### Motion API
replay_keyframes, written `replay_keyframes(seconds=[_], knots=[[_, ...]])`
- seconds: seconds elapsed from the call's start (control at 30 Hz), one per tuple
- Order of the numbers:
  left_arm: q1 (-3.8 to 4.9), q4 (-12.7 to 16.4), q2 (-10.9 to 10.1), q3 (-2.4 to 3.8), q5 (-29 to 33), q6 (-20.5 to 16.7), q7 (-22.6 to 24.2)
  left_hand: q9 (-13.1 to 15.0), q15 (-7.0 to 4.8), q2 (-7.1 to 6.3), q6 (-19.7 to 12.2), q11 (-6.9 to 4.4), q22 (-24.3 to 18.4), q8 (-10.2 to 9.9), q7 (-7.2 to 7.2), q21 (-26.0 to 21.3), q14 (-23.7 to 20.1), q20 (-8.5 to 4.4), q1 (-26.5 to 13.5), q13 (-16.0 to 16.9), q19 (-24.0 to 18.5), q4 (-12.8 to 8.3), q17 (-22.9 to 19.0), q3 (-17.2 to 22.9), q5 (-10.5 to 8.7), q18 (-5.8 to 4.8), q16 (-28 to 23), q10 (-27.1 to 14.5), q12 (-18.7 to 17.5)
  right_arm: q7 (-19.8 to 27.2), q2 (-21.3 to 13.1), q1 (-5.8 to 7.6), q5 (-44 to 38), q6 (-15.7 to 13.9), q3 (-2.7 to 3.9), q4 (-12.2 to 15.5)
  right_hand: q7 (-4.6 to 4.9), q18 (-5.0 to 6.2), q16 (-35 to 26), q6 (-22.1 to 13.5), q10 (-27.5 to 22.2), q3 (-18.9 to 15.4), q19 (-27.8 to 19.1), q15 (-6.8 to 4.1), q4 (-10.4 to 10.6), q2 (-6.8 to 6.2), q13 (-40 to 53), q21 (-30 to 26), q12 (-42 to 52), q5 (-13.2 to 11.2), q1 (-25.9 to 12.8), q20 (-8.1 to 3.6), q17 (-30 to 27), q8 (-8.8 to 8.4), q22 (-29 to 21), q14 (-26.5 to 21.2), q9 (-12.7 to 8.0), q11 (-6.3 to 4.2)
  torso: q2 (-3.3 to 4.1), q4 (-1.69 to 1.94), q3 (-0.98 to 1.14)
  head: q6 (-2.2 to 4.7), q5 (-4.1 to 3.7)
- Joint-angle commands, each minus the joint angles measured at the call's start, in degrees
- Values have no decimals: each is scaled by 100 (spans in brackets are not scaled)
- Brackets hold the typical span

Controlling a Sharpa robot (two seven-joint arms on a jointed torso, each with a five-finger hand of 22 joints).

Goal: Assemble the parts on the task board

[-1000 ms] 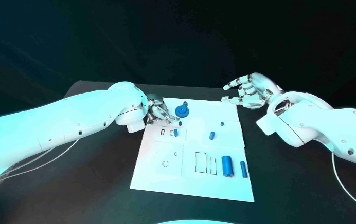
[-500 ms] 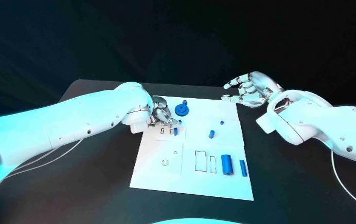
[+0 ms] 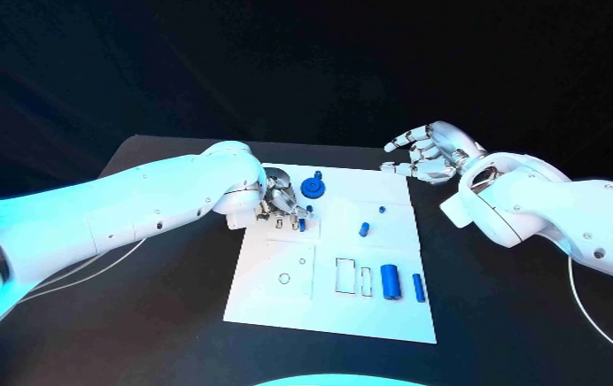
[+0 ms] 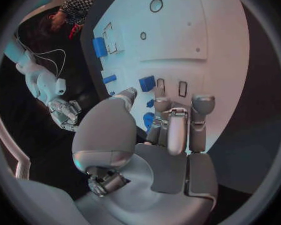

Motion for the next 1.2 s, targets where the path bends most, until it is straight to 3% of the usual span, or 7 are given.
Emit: replay_keyframes(seconds=[0.03,0.9,1.2], knots=[[6,-5,20,-1,82,205,7,14,-26,46,-42,-7,13,18,17,28,184,0,18,1,35,-13,606,-16,2,-47,24,-41,-17,0,18,0,-9,98,2,-14,-3,36,-30,-10,-40,25,-52,-21,4,11,-12,-34,-29,2,55,-9,723,16,439,405,1,2,-1,5,-3,-8,-4],[4,-46,76,-4,181,337,44,134,-35,174,-44,-25,107,48,-5,104,209,15,383,35,22,-17,670,193,57,-56,64,-15,15,-30,60,-2,-12,121,1,-44,-3,40,-37,-8,-44,39,-64,-20,13,32,-13,-54,-31,2,46,-10,709,20,426,401,2,3,-1,0,0,-17,-21],[3,-79,108,-9,239,355,68,245,-68,323,-48,-65,198,34,-45,179,233,-5,895,63,15,-35,722,783,41,-64,97,24,35,-34,61,-2,-12,135,1,-50,-3,40,-38,-5,-44,43,-63,-20,15,37,-12,-55,-30,2,43,-10,706,23,427,400,4,3,2,-2,1,-22,-36]])
